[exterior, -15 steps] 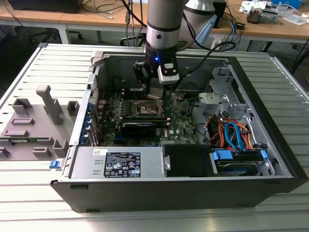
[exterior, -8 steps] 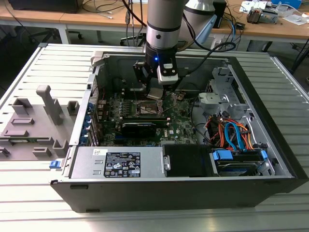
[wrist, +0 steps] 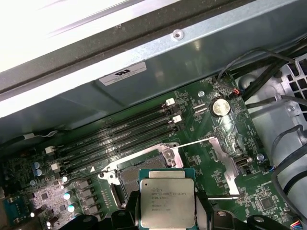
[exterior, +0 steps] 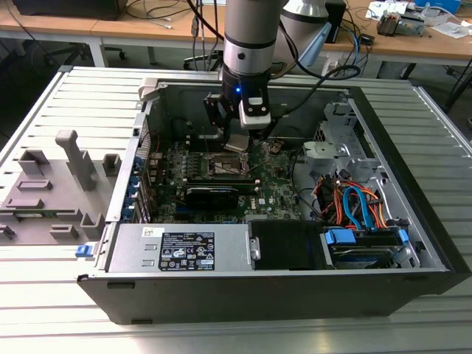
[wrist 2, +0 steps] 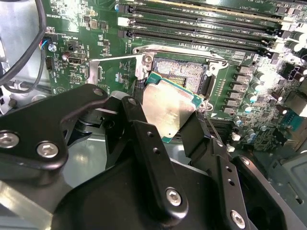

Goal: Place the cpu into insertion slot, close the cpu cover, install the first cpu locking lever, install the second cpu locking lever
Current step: 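Place the cpu into insertion slot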

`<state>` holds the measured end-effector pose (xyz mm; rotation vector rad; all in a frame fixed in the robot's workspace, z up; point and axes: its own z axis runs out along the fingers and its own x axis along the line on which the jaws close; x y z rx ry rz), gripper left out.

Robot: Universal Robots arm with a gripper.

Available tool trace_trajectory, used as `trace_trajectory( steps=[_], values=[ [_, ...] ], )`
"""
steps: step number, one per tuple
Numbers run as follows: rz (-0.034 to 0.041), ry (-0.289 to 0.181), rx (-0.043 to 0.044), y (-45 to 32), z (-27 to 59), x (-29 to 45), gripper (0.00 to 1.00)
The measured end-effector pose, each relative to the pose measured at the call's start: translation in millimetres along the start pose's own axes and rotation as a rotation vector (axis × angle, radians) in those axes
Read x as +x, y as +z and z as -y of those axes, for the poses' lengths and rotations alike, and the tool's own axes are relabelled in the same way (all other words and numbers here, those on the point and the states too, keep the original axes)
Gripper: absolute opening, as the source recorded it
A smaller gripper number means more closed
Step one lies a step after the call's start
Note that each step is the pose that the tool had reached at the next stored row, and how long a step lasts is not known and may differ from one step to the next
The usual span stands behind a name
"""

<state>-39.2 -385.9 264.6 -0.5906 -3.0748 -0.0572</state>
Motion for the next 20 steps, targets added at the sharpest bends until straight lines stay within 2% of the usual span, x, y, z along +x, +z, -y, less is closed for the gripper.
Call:
trace_trajectory(
  steps=[20],
  values=[
    [0.0017, 0.048, -0.0008, 1.0, 0.0, 0.0, 0.55]
  ],
)
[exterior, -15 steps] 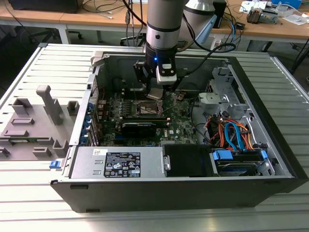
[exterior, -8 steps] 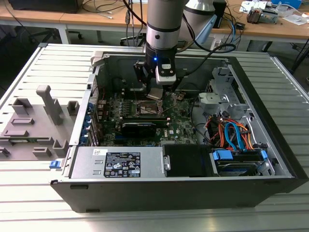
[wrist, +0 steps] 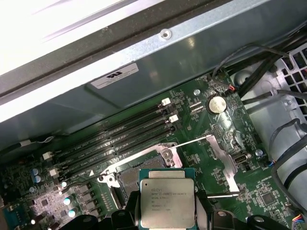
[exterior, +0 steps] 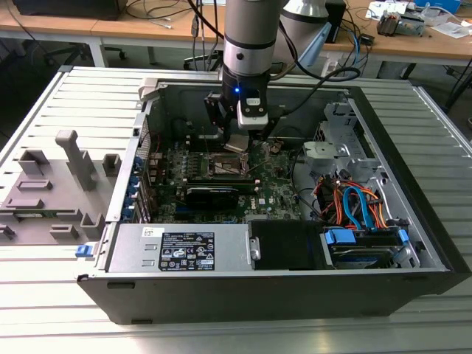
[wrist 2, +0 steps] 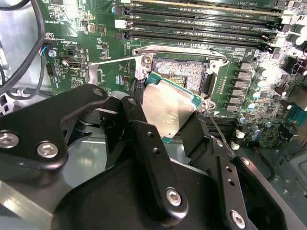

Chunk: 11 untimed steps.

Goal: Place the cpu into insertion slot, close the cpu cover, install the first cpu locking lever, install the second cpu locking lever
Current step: 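Place the cpu into insertion slot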

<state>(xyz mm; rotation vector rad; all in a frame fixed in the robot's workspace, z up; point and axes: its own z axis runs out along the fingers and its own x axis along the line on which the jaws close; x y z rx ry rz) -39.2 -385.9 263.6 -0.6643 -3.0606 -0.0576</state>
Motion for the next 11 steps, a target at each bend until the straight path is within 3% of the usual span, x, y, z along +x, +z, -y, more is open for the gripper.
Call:
trace_trajectory(
  steps=[11],
  values=[
    [0.0008, 0.022, -0.0003, 0.4, 0.0, 0.0, 0.55]
  ],
)
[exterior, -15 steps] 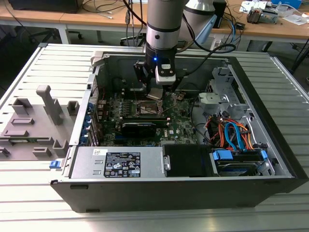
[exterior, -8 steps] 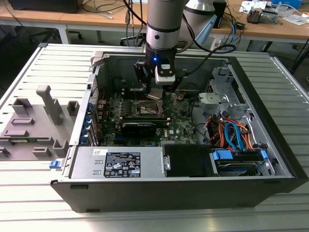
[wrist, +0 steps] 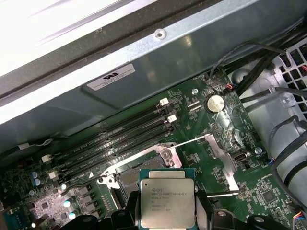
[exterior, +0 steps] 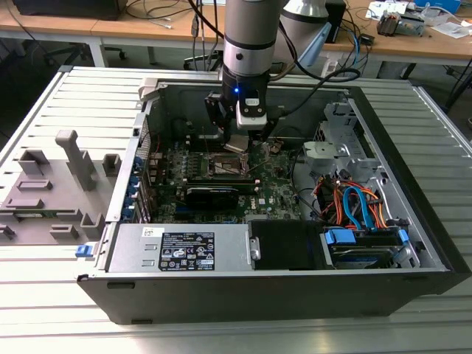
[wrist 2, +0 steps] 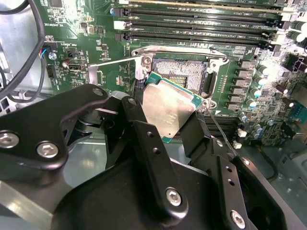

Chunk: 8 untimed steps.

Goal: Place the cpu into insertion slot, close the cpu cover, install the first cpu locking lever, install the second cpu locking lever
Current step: 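Place the cpu into insertion slot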

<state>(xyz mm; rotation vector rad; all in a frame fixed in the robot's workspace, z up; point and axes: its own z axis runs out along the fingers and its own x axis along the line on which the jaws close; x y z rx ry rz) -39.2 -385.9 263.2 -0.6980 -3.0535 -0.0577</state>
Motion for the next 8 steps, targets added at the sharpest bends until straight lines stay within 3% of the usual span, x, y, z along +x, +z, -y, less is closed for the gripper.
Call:
trace_trajectory(
  steps=[8],
  values=[
    [0.0005, 0.015, -0.0003, 0.2, 0.0, 0.0, 0.55]
  ],
)
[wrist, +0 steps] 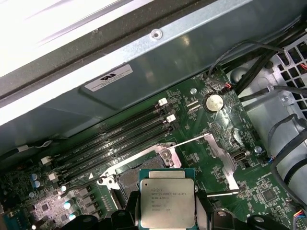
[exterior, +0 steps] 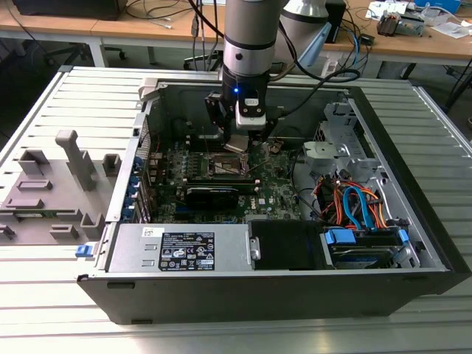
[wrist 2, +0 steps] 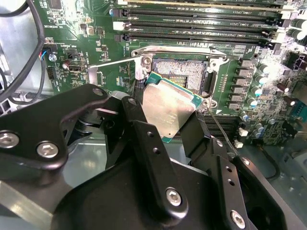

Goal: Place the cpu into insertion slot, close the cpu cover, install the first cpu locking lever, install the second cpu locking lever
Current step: 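Place the cpu into insertion slot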

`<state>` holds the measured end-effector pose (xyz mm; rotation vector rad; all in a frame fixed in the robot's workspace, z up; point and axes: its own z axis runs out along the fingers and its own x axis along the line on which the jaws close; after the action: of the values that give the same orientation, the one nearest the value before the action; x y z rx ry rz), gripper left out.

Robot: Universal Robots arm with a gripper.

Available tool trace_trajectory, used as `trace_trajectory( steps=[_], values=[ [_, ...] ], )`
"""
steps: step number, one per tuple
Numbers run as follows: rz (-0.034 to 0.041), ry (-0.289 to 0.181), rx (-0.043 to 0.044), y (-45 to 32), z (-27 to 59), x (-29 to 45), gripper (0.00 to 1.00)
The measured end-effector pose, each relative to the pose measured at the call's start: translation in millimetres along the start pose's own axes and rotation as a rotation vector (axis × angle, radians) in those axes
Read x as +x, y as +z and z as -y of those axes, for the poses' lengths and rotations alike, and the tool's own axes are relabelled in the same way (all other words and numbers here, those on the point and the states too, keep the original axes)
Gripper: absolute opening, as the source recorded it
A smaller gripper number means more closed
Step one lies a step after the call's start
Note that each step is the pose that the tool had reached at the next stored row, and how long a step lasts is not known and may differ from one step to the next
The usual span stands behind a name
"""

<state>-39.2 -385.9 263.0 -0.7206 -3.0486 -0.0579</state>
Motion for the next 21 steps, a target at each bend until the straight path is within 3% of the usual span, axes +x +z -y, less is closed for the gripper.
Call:
trace_trajectory(
  steps=[21],
  values=[
    [0.0014, 0.042, -0.0007, 0.4, 0.0, 0.0, 0.55]
  ],
)
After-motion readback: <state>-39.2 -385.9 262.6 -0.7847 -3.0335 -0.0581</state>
